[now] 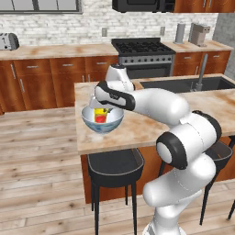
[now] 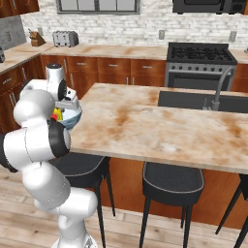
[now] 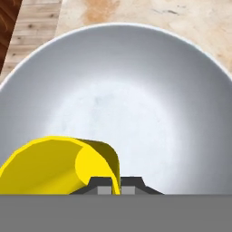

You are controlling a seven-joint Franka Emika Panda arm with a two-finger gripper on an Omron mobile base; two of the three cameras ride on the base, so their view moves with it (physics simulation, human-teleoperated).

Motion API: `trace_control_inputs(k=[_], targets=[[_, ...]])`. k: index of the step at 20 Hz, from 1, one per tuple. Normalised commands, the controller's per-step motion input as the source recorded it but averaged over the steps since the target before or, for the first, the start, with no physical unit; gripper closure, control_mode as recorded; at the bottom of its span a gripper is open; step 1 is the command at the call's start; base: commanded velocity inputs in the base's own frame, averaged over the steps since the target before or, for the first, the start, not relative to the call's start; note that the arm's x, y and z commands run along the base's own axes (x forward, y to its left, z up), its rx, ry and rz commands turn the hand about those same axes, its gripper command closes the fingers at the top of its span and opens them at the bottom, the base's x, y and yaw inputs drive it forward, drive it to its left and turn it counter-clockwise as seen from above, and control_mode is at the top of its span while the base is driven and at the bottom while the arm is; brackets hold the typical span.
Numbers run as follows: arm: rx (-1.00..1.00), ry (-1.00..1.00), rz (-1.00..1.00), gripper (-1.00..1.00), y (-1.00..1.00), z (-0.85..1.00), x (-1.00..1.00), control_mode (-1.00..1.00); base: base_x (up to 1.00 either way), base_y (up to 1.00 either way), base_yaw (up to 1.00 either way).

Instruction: Place the cup inside the bowl on the dining table and move the bowl to any counter.

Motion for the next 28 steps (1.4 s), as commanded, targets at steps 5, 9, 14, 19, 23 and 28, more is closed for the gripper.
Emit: trace_control_inputs(k=[5, 9, 14, 19, 23, 28], targets=[[0.0, 0.0, 0.0, 1.0, 0.0, -0.24, 0.0, -1.0, 0.0, 0.0, 0.0], [0.0, 0.0, 0.0, 1.0, 0.0, -0.07, 0.0, -1.0, 0.0, 0.0, 0.0], [0.0, 0.0, 0.0, 1.0, 0.0, 0.0, 0.0, -1.0, 0.0, 0.0, 0.0], [0.0, 0.0, 0.0, -1.0, 0.0, 0.0, 0.0, -1.0, 0.0, 0.0, 0.0], [0.0, 0.0, 0.0, -1.0, 0.0, 0.0, 0.0, -1.0, 0.0, 0.0, 0.0], [0.0, 0.0, 0.0, -1.0, 0.0, 0.03, -0.01, -1.0, 0.0, 0.0, 0.0]])
